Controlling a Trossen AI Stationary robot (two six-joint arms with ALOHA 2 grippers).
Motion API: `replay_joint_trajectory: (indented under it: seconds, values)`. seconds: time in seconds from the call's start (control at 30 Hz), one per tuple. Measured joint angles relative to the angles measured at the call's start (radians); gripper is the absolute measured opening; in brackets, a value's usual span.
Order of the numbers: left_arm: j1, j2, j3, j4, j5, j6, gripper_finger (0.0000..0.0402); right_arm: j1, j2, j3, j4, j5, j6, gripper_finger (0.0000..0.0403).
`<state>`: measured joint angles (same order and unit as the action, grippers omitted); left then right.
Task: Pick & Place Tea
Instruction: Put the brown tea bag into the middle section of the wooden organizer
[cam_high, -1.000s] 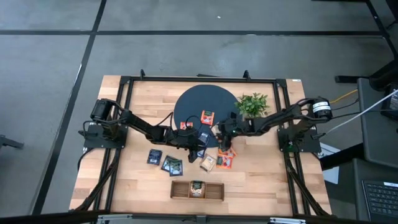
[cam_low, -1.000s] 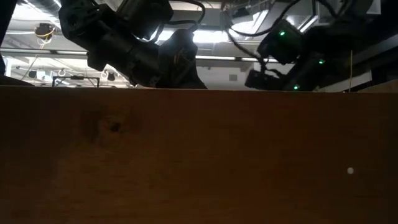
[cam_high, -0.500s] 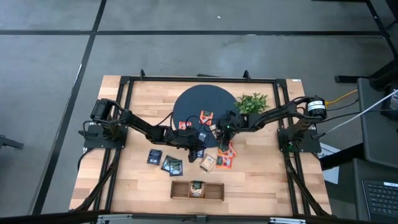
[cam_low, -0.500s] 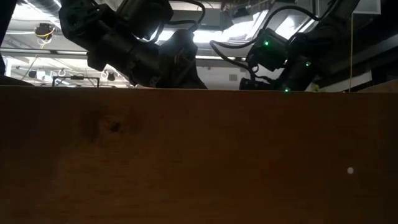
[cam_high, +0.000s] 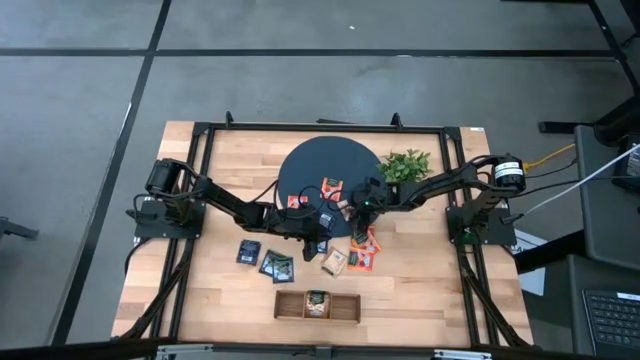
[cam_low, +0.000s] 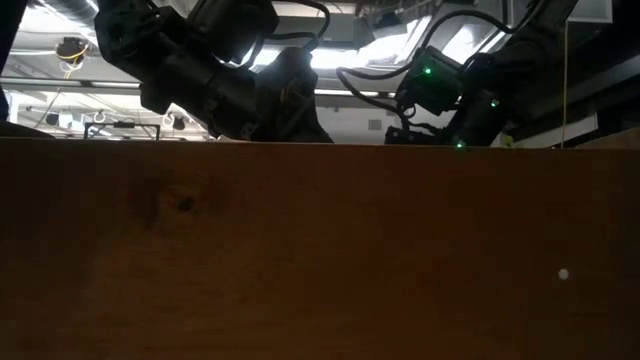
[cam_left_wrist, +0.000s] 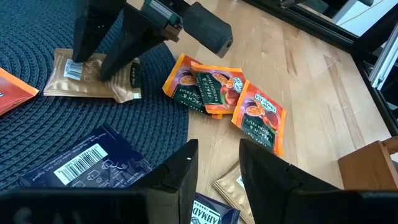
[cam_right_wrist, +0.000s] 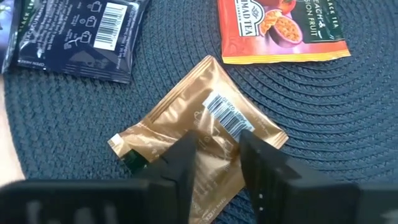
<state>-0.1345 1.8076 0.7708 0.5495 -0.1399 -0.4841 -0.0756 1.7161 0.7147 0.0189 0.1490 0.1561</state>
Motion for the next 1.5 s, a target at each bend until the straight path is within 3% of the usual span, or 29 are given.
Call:
replay_joint_trajectory:
  seconds: [0.33,0.53,0.73,0.87,1.03,1.2,1.37,1.5]
  values:
    - [0.000,0.000,0.000,0.000,0.000,0.000,0.0113,0.000,0.001,-0.001,0.004,-0.007,0.031,0.0012]
    - [0.000,0.000,0.000,0.000,0.001,0.000,0.0113,0.001,-0.018,-0.004,0.030,-0.036,0.047,0.0011]
    - [0.000,-0.026,0.000,0.009,0.013,0.069,0.0113,-0.002,-0.118,-0.006,0.029,-0.105,0.039,0.0006]
    - [0.000,-0.072,0.008,0.016,0.013,0.222,0.0113,-0.014,-0.164,-0.006,0.026,-0.167,0.053,0.0007]
    - [-0.014,-0.104,0.008,0.014,-0.030,0.575,0.0113,-0.026,-0.185,-0.005,0.039,-0.282,0.098,0.0004]
    - [-0.046,-0.104,0.008,0.007,-0.181,0.864,0.0114,-0.032,-0.186,-0.005,0.058,-0.362,0.122,0.0005]
    - [-0.070,-0.104,0.007,-0.003,-0.281,1.003,0.0114,-0.032,-0.186,-0.005,0.091,-0.394,0.126,0.0003]
    - [-0.074,-0.104,0.007,-0.039,-0.280,1.008,0.0114,-0.032,-0.186,-0.004,0.135,-0.438,0.130,0.0005]
